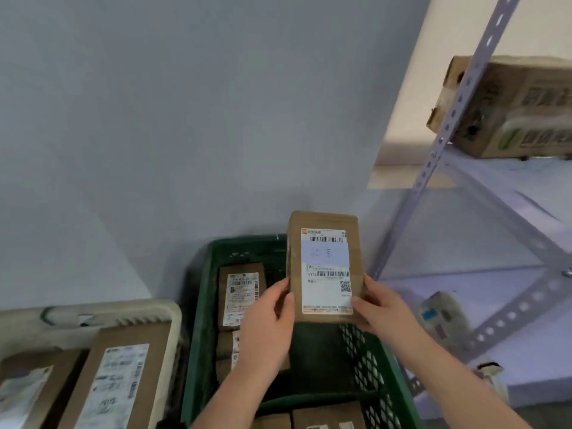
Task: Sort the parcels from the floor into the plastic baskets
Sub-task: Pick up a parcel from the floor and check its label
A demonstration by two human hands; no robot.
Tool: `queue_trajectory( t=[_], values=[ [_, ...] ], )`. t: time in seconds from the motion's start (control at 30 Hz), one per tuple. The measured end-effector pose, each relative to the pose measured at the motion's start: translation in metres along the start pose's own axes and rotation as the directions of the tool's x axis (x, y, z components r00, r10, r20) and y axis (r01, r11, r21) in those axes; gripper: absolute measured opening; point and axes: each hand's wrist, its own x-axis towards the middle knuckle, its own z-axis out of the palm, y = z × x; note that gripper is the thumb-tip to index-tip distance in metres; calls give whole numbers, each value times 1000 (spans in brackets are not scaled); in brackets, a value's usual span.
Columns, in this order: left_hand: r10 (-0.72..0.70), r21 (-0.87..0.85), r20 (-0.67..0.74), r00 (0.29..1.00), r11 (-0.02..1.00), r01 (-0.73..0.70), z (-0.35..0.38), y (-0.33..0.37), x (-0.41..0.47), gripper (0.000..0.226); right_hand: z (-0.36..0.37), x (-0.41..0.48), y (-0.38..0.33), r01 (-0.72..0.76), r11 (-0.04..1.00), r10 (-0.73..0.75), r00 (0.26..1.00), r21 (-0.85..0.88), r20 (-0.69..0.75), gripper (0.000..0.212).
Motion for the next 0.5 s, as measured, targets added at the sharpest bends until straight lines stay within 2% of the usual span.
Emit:
queue_trajectory(
  t=[0.1,0.3,0.43,0.5],
  values=[
    [2,55,-35,999,998,0,25,-34,16,37,9,27,25,6,999,-7,1000,-32,-29,35],
    [2,185,10,1000,983,-3,50,-89,48,41,40,74,61,-4,997,4,1000,-83,1,34],
    [41,340,49,998,939,-55,53,-112,62,50,54,99,72,-40,996,34,997,-86,-68,19],
    [104,347,37,994,931,-110,56,-115,64,52,54,101,76,-45,994,37,996,-97,-75,17]
  ],
)
